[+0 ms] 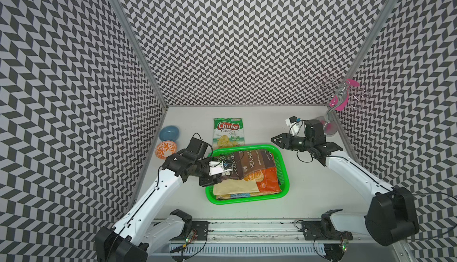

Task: Put the potato chips into the basket
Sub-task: Place the potato chip in the basket.

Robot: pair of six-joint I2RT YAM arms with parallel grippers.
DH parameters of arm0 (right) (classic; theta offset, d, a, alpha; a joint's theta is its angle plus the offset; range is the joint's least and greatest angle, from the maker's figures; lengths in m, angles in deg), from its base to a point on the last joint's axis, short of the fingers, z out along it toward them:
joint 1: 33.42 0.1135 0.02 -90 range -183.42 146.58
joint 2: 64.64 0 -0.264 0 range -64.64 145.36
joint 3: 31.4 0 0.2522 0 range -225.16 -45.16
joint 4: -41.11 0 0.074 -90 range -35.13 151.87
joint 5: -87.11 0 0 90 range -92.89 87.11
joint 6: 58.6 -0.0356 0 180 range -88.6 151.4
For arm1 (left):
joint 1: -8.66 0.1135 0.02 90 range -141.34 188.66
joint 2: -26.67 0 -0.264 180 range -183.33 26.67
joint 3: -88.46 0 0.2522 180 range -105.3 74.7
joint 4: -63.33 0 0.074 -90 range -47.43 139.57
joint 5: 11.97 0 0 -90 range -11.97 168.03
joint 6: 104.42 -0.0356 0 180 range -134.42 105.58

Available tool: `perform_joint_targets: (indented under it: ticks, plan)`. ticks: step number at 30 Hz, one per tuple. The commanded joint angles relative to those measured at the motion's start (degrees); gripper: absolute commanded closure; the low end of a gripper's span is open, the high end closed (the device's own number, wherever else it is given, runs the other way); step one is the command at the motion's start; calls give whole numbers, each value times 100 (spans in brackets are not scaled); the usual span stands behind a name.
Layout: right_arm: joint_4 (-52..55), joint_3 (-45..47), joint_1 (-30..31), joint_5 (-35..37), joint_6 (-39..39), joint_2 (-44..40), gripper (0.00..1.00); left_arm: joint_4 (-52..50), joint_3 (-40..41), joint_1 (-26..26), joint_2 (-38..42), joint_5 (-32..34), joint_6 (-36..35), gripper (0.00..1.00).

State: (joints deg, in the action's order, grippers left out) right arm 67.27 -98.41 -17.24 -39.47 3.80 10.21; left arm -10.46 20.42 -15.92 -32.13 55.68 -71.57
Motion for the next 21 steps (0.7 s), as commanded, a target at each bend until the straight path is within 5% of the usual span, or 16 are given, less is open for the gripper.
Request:
perform_joint_targets:
  ticks: [1,4,11,21]
  plan:
    - [58,-115,-30,144,142,-236,50,-348,-425,-26,88,-145,-13,11]
    - [-24,-90,-36,5,150,-344,49,-548,-843,-11,72,-81,-78,1]
    - [-453,140,80,-762,-29,-532,45,-451,-1590,480,-245,-559,21,1]
    - [-830,393,1304,-836,-93,-373,46,1797,-168,489,-456,-747,1688,6]
